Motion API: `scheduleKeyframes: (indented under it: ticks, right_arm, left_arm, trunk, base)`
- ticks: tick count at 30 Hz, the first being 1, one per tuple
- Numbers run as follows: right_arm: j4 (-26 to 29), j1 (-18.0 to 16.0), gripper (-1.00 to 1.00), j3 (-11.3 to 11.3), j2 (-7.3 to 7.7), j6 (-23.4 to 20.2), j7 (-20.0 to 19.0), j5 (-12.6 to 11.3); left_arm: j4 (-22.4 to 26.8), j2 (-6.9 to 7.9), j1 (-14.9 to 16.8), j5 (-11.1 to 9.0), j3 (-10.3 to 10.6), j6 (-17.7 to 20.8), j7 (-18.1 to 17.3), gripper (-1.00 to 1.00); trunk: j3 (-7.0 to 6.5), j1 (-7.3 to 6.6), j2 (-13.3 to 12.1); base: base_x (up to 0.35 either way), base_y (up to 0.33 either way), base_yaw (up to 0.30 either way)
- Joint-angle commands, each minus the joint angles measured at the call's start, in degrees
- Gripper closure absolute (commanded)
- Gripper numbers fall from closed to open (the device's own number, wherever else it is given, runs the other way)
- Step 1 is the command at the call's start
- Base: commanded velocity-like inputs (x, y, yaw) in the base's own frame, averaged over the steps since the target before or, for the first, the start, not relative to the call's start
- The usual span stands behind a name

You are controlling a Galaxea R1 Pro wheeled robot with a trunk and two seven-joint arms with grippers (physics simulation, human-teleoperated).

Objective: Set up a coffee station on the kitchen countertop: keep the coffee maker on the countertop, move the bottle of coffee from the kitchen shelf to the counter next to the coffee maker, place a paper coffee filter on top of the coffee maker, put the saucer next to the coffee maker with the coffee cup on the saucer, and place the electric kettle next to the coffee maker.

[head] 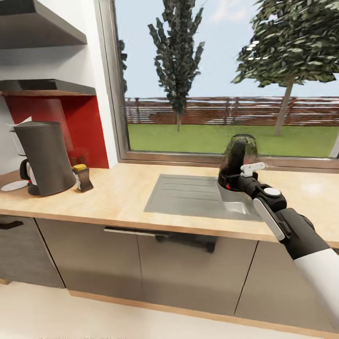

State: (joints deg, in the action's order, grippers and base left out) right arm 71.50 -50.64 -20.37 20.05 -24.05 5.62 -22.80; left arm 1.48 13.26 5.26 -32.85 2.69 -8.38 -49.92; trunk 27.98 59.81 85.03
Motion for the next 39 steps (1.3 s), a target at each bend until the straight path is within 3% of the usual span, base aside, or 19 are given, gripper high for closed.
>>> scheduleKeyframes:
  ticks: [1, 9, 22, 35, 36, 39]
  right_arm:
    - [0.1, -0.1, 1.0, -0.2, 0.08, -0.2, 0.6, -0.5]
    - [0.1, -0.1, 1.0, -0.2, 0.08, -0.2, 0.6, -0.5]
    - [0.1, -0.1, 1.0, -0.2, 0.08, -0.3, 0.6, -0.5]
    - [0.1, -0.1, 1.0, -0.2, 0.08, -0.3, 0.6, -0.5]
    - [0.3, 0.0, 1.0, -0.3, 0.06, -0.3, -1.8, -0.6]
    - [0.4, 0.0, 1.0, -0.4, 0.07, -0.3, -4.4, -0.5]
  left_arm:
    - [-0.1, 0.01, 0.1, -0.1, 0.3, -0.4, -0.1, -1.0]
    - [-0.1, 0.01, 0.1, -0.1, 0.3, -0.4, 0.0, -1.0]
    - [-0.1, 0.01, 0.1, -0.1, 0.3, -0.4, 0.0, -1.0]
    - [-0.1, 0.01, 0.1, -0.1, 0.3, -0.4, 0.0, -1.0]
    - [-0.1, 0.01, 0.0, -0.1, 0.3, -0.4, 0.0, -1.0]
    - [-0.1, 0.01, 0.1, -0.1, 0.3, -0.4, 0.0, -1.0]
  trunk:
    - [0.06, 0.02, 0.1]
    - [0.06, 0.02, 0.1]
    - [0.06, 0.02, 0.1]
    - [0.06, 0.02, 0.1]
    - [0.06, 0.02, 0.1]
    - [0.06, 0.02, 0.1]
  base:
    - [0.137, 0.153, 0.267]
    - [0.218, 0.205, 0.233]
    - [0.284, 0.144, 0.014]
    - [0.041, 0.258, 0.0]
    - [0.0, 0.027, 0.0]
    - [0.0, 0.015, 0.04]
